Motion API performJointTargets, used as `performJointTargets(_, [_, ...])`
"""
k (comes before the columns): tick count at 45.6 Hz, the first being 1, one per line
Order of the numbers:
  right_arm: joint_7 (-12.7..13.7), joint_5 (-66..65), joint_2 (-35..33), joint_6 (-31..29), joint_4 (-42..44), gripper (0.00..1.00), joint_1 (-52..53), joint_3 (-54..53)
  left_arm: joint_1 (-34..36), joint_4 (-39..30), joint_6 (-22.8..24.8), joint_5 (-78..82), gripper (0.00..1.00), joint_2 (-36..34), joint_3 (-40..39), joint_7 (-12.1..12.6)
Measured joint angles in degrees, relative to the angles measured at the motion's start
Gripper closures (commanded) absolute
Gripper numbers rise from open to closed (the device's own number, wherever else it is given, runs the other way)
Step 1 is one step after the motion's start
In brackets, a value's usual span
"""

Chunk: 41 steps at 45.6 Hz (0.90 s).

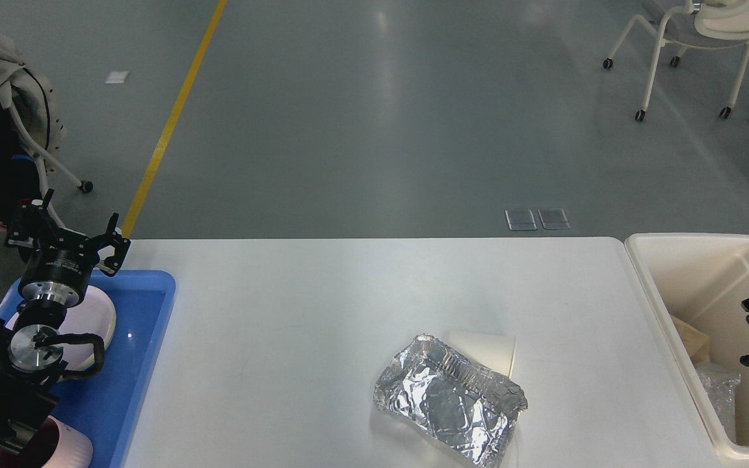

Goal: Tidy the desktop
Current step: 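Move the right gripper back over the table toward the paper cup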

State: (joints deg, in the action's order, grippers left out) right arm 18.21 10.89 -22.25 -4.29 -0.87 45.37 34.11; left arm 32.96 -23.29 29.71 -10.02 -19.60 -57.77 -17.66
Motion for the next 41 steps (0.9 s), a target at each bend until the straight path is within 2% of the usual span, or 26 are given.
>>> performJointTargets(6, [0.1, -0.2, 0.3, -3.5, -0.2, 0.00, 6.4, 0.4, 0.0, 0.0, 0.0, 0.0, 0.02, 0.0, 0.0, 0.0])
performJointTargets(12, [0.3, -1.2, 2.6, -11.8, -0.5, 0.00, 15.1, 3.0, 0.0, 0.0, 0.0, 0.0, 0.02, 0.0, 0.0, 0.0])
performJointTargets(20, [-0.1, -1.3, 6.8, -31.5, -0.8, 0.00, 26.7, 9.6, 0.0, 0.0, 0.0, 0.0, 0.02, 0.0, 0.0, 0.0])
performJointTargets(21, [-0.2, -1.2, 7.9, -35.9, -1.5, 0.00, 29.2, 10.0, 0.0, 0.0, 0.0, 0.0, 0.02, 0.0, 0.0, 0.0])
performJointTargets(25, [-0.2, -1.1, 9.9, -44.5, -4.7, 0.00, 34.6, 10.3, 0.0, 0.0, 0.0, 0.0, 0.02, 0.0, 0.0, 0.0])
performJointTargets(29, [-0.2, -1.1, 10.9, -49.1, -13.5, 0.00, 41.6, 10.6, 0.0, 0.0, 0.0, 0.0, 0.02, 0.0, 0.0, 0.0])
performJointTargets(33, [0.0, -1.2, 10.4, -49.6, -28.3, 0.00, 50.0, 11.3, 0.0, 0.0, 0.0, 0.0, 0.02, 0.0, 0.0, 0.0])
performJointTargets(38, [0.1, -1.3, 9.4, -45.8, -50.7, 0.00, 60.9, 12.4, 0.0, 0.0, 0.0, 0.0, 0.02, 0.0, 0.0, 0.0])
performJointTargets(41, [0.3, -1.4, 9.8, -42.2, -60.5, 0.00, 65.8, 12.8, 0.0, 0.0, 0.0, 0.0, 0.02, 0.0, 0.0, 0.0])
